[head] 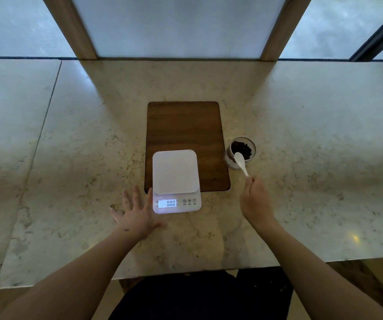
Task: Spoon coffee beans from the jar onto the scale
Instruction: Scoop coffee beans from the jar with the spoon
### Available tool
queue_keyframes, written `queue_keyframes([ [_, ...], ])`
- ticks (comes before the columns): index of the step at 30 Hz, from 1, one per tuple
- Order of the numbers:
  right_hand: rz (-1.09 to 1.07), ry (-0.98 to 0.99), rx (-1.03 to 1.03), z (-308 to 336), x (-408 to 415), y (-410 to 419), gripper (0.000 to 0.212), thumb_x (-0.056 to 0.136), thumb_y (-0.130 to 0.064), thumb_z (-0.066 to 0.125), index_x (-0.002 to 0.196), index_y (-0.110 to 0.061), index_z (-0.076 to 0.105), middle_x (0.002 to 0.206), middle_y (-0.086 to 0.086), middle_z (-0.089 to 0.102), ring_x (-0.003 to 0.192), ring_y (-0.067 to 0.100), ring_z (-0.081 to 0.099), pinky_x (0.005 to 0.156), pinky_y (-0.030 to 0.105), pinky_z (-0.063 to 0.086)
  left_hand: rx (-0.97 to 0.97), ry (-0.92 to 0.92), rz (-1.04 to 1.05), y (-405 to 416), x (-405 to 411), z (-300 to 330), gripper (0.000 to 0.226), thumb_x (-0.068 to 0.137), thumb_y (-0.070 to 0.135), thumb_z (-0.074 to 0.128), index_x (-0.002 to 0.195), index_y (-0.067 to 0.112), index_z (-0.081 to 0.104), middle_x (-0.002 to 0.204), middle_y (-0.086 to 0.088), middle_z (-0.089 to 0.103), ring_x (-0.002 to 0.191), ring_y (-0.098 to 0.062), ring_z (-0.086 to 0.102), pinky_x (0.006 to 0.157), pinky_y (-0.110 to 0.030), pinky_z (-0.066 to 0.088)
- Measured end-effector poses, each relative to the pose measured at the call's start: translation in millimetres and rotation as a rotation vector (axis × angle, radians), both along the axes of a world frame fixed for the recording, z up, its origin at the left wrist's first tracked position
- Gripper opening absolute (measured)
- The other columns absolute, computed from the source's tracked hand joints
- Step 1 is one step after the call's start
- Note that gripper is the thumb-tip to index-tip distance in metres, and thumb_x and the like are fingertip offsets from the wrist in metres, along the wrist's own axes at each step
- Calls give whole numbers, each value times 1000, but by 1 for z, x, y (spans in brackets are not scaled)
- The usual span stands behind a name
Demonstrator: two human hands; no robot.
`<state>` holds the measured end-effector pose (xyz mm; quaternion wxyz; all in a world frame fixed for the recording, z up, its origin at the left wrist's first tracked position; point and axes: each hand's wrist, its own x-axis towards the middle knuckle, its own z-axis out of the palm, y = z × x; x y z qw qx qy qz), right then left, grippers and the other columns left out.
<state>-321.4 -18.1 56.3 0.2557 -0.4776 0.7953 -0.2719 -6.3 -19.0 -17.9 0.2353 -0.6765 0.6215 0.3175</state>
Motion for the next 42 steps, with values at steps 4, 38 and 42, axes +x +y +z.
queue_keyframes([
  [4,-21,27,-29,9,-13,-11,32,107,-28,35,76,-26,40,64,-3,44,51,12,37,47,28,26,-15,1,-6,1,0,-3,123,63,98,37,138,45,-45,149,-6,-52,135,-40,-47,109,-80,-9],
  [38,223,364,250,50,-51,-88,11,97,-5,36,106,-6,42,84,17,61,71,35,60,56,43,46,-143,63,62,5,-2,3,121,69,86,57,153,47,-21,163,-4,-32,142,-35,-40,108,-78,-10],
  [42,193,309,269,46,-52,-87,10,99,-11,37,104,-6,45,87,15,61,76,35,60,63,44,47,-151,54,73,4,-3,1,121,71,82,62,153,47,-19,162,-3,-33,143,-35,-39,109,-79,-8],
])
